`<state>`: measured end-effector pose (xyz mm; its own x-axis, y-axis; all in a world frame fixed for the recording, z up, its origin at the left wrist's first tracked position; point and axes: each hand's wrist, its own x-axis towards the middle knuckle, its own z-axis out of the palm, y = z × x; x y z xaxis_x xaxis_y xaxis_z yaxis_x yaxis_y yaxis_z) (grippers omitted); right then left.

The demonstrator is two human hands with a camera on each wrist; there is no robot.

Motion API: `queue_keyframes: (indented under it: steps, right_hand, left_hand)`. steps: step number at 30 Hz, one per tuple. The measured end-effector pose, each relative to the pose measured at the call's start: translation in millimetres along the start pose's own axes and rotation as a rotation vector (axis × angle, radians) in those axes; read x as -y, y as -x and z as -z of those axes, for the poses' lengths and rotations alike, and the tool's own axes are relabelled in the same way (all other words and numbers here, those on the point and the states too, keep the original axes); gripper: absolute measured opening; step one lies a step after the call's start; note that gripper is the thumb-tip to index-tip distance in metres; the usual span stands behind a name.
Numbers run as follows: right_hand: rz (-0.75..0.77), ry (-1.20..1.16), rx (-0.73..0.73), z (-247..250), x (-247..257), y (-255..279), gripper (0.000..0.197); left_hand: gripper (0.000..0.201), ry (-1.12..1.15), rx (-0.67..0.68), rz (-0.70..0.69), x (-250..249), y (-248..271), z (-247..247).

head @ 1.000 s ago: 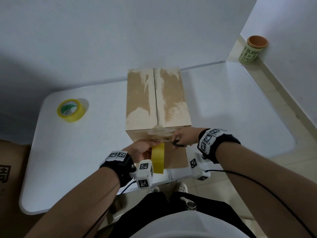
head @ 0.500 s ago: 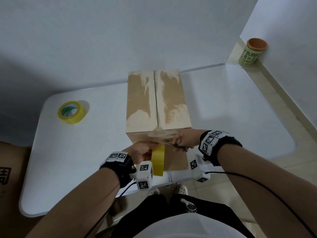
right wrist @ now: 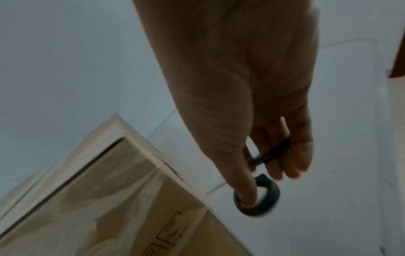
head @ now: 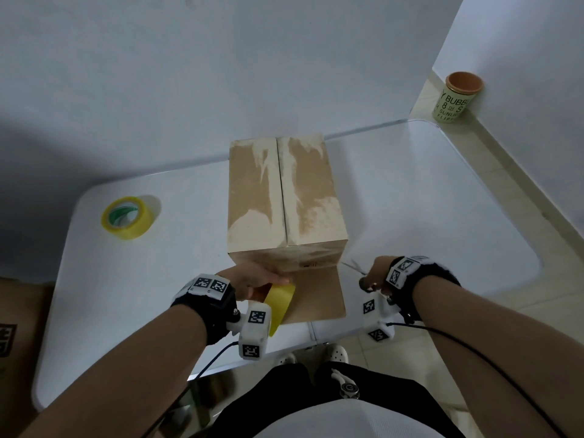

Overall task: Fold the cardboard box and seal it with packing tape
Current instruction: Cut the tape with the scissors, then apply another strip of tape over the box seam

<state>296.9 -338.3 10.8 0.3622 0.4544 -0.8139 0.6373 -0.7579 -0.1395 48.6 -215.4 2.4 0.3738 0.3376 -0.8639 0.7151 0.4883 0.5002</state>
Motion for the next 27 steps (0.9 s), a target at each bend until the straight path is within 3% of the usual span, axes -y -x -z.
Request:
queue_keyframes:
  steps: [4, 10, 14, 18, 20, 25, 27]
  right_hand:
    - [-0.058, 0.077, -0.09, -7.3, 15.0, -1.1, 0.018]
    - [-0.06, -0.04, -0.123, -15.9, 17.1, -30.3, 0.022]
    - [-0.021, -0.128, -0.107, -18.4, 10.6, -30.0, 0.005]
    - [-0.022, -0.135, -0.184, -20.0, 9.5, -34.5, 0.033]
    - [-0.031, -0.088, -0.196, -18.9, 12.6, -33.6, 0.02]
    - [-0.023, -0.069, -0.261, -15.9, 10.8, -34.2, 0.03]
    - [0.015, -0.188, -0.161, -14.2, 7.0, -33.9, 0.021]
  left_hand:
    - [0.029, 0.041, -0.068, -0.002, 3.8, -5.0, -7.2]
    - [0.033, -0.19, 0.13, 0.146, 13.5, 3.8, -6.7]
    - [0.028, -0.229, 0.232, 0.076, 11.2, 12.4, -7.8]
    - [0.029, -0.301, 0.227, -0.01, -17.3, 21.7, -5.3]
    - [0.027, -0.316, 0.226, -0.048, -31.5, 27.3, -4.5]
    - [0.023, -0.328, 0.234, -0.086, -50.1, 30.7, -12.5]
    - [0.02, -0.328, 0.257, -0.094, -55.4, 31.4, -20.0]
